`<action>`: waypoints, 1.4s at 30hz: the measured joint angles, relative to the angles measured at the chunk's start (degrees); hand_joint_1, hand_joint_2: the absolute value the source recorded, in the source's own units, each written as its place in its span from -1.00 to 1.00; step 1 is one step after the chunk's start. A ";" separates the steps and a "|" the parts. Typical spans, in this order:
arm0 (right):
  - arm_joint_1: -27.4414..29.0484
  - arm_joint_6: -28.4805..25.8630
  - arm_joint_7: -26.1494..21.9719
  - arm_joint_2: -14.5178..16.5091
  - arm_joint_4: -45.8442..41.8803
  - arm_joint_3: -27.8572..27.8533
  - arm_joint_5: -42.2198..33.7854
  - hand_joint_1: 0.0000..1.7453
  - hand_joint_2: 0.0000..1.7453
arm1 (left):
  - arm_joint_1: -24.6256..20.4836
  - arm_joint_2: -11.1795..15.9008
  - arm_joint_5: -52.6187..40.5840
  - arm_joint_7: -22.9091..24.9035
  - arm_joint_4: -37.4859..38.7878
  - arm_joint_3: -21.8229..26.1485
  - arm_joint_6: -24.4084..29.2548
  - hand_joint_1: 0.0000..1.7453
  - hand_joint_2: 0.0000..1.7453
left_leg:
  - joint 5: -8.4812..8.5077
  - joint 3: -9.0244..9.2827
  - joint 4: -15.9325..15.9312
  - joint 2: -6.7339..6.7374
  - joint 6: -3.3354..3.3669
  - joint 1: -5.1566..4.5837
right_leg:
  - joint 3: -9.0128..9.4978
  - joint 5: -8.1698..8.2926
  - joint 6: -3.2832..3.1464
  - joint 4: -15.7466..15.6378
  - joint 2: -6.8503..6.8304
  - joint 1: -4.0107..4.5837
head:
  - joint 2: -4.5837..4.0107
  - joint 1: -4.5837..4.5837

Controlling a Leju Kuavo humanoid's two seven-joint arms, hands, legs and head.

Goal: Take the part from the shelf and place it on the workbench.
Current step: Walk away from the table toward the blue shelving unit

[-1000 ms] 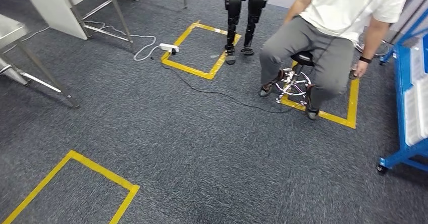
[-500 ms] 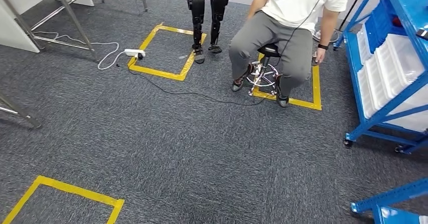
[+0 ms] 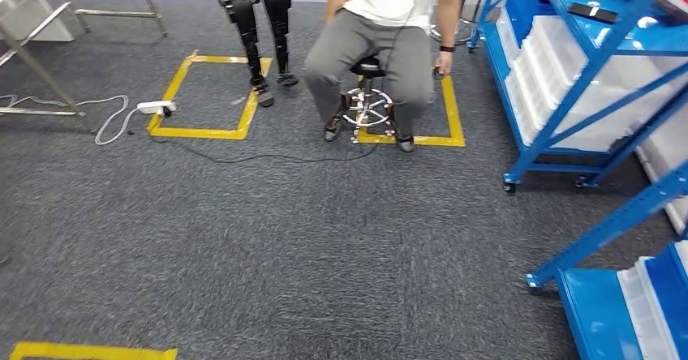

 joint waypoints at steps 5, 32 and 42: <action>0.13 0.02 0.01 0.00 0.01 0.00 0.00 -1.00 1.00 | 0.53 -0.02 0.04 0.02 0.05 0.01 0.00 -1.00 -1.00 | -1.87 -3.88 7.98 -2.62 -0.24 0.24 | -0.06 0.12 -0.23 0.09 4.02 0.29 | 0.00 -0.14; -1.02 0.06 0.39 0.08 -0.01 0.00 -0.80 -1.00 1.00 | -1.52 0.06 -1.07 2.01 0.14 -0.01 -0.84 -1.00 -1.00 | -3.32 -1.15 4.65 -1.34 -0.36 0.20 | -1.47 0.56 -0.06 0.65 0.91 0.00 | 0.00 -0.12; -1.01 0.06 0.42 0.15 -0.01 0.00 -0.77 -1.00 1.00 | -1.43 0.03 -1.11 2.12 0.17 -0.02 -0.84 -1.00 -1.00 | 4.54 0.98 -5.23 -6.49 0.77 0.34 | -2.17 0.74 1.02 0.89 8.59 0.76 | 0.00 -0.08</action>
